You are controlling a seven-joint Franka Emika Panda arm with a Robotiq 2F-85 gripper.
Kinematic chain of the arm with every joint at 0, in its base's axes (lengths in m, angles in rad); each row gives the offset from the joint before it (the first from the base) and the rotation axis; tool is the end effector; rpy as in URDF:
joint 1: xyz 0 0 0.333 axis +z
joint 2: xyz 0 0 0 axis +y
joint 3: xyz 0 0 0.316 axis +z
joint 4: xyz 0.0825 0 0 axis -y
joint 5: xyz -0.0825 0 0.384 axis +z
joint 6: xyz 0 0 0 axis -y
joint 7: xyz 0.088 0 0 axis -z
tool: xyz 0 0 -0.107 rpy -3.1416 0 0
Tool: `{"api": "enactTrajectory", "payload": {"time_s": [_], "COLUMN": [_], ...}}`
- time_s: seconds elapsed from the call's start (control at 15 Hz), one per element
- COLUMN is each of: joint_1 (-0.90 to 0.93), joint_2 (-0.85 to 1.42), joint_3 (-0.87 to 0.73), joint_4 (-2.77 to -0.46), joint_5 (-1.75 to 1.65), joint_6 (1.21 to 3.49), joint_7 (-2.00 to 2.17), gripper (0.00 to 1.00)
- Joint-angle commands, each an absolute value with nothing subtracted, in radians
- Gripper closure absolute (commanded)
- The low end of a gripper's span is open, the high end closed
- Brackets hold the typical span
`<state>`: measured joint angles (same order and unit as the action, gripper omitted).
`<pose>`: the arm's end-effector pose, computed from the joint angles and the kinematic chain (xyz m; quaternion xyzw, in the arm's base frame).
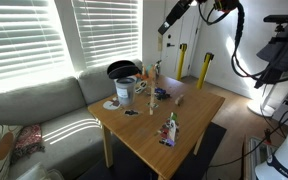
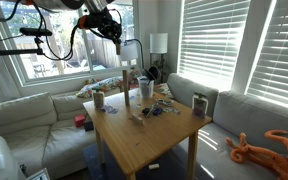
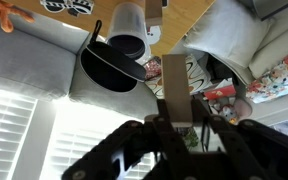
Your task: Take a block and add it upright to the block stack
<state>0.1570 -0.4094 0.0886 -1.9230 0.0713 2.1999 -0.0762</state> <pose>0.4480 0.1258 0.7321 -0.9308 -0.1434 -0.3332 0.0447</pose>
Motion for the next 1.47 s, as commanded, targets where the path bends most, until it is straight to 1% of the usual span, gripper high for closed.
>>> {"api": "enactTrajectory", "payload": {"time_s": [0.0,0.07,0.13,0.6,1.0,1.07,1.2,1.27,1.4], "joint_1": [0.151,0.151,0.156,0.149,0.152,0.145,0.144,0.143,0.173], "joint_2": [-0.406,-0.401,-0.398,-0.454,-0.483,-0.453,-0.456,-0.456,-0.453], "joint_3": [0.094,0.094,0.091,0.076,0.036,0.056,0.047,0.045,0.033], "joint_4": [-1.918,-1.917,-1.925,-2.037,-2.092,-2.066,-2.074,-2.075,-2.091], "joint_5": [0.074,0.073,0.086,0.087,0.106,0.077,0.079,0.080,0.114], "joint_6": [2.197,2.197,2.221,2.339,2.273,2.291,2.289,2.289,2.352], "joint_7": [-0.077,-0.077,-0.082,-0.077,-0.099,-0.082,-0.083,-0.083,-0.131], "gripper": [0.72,0.72,0.93,0.93,0.93,0.72,0.72,0.93,0.93]}}
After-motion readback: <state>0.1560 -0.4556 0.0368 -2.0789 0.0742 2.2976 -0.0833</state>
